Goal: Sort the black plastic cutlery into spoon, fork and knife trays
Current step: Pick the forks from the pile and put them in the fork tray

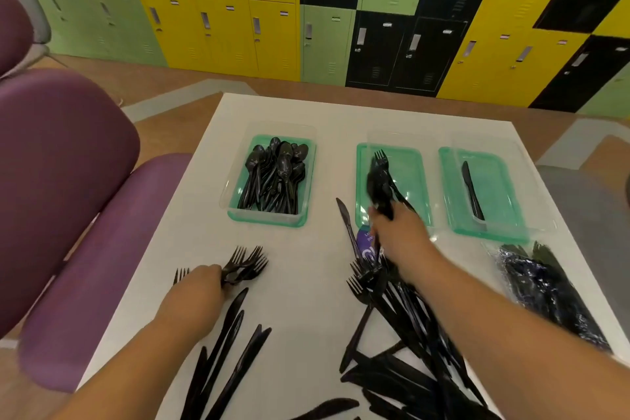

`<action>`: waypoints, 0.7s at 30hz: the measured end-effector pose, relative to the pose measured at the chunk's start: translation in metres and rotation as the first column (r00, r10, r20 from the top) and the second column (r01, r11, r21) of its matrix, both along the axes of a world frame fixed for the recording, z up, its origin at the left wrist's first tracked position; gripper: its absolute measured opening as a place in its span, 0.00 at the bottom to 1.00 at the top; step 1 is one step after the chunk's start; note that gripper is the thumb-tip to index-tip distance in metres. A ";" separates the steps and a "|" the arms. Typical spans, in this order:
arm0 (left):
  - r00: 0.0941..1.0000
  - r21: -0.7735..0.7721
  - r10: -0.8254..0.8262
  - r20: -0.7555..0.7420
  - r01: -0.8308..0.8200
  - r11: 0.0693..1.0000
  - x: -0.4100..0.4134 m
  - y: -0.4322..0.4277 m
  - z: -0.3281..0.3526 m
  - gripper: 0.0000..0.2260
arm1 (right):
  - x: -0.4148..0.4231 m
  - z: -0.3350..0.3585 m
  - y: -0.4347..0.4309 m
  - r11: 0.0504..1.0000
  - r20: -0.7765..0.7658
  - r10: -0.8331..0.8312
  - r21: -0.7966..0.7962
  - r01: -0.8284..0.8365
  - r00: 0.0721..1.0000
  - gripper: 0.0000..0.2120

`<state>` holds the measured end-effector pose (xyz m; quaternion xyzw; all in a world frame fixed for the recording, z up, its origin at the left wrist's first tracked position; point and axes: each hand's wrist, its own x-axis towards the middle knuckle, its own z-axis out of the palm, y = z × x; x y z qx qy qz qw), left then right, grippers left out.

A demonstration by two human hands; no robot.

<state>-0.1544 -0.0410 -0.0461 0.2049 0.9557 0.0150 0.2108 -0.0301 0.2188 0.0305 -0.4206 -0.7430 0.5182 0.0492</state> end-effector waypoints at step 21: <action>0.853 0.663 -0.177 0.492 -0.235 0.711 0.013 0.231 0.105 0.08 | -0.057 -0.053 0.133 0.979 0.381 -0.075 0.203 -0.004 0.921 0.17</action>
